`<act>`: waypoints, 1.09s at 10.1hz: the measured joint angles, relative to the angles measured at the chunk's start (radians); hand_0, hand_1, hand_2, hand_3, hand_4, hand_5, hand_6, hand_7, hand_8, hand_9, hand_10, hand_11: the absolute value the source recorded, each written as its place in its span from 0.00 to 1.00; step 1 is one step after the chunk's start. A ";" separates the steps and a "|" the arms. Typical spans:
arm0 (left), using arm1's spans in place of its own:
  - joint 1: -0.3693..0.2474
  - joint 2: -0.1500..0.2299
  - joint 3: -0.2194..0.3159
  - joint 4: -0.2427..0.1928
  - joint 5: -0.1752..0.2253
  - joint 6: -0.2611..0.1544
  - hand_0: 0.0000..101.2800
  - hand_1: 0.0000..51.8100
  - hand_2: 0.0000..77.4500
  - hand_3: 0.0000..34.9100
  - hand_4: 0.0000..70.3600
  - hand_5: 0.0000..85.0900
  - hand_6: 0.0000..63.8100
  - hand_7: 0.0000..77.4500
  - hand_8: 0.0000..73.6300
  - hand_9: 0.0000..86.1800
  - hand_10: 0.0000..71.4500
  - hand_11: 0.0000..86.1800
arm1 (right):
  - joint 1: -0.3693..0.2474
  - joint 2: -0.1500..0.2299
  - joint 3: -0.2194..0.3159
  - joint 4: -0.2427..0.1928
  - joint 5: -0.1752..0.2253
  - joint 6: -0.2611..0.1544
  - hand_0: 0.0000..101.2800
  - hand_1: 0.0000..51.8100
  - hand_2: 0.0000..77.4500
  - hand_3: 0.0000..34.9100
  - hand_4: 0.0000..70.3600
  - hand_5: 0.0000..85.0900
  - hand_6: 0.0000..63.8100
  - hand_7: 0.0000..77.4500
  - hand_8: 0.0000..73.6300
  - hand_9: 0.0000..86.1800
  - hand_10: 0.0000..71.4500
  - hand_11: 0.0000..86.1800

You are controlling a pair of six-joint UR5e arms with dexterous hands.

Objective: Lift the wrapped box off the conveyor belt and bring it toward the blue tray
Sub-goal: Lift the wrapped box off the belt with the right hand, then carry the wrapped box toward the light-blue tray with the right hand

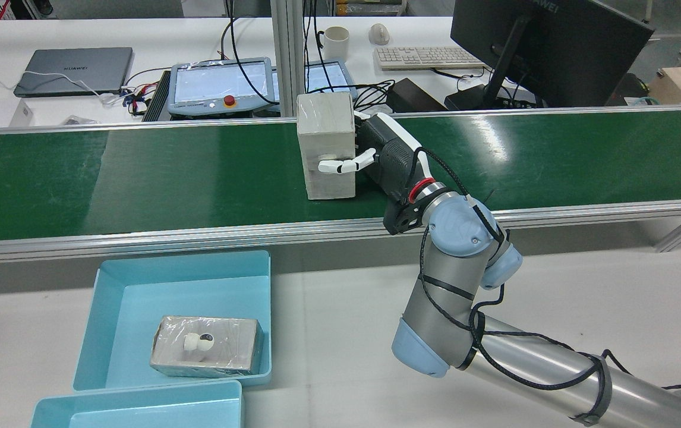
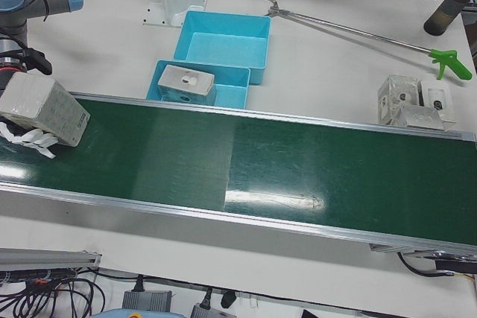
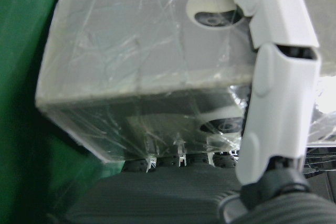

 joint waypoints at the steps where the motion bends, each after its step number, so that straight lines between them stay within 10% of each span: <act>1: 0.000 0.000 0.000 0.000 0.000 0.000 0.00 0.00 0.01 0.00 0.00 0.01 0.00 0.01 0.01 0.01 0.01 0.01 | 0.006 0.015 0.021 -0.038 0.000 -0.001 0.46 0.07 0.43 0.02 0.29 0.57 0.48 0.44 0.53 0.45 0.50 0.26; 4: 0.000 0.000 0.000 0.000 0.000 0.000 0.00 0.00 0.01 0.00 0.00 0.01 0.01 0.01 0.01 0.01 0.00 0.01 | 0.010 0.068 0.138 -0.141 -0.002 -0.020 0.43 0.02 0.43 0.01 0.29 0.62 0.58 0.55 0.70 0.62 0.81 0.52; 11: 0.000 0.000 0.000 0.000 0.000 0.000 0.00 0.00 0.01 0.00 0.00 0.01 0.01 0.01 0.01 0.01 0.01 0.01 | -0.158 0.255 0.131 -0.225 0.001 -0.056 0.44 0.00 0.51 0.00 0.30 0.65 0.61 0.65 0.82 0.82 0.83 0.80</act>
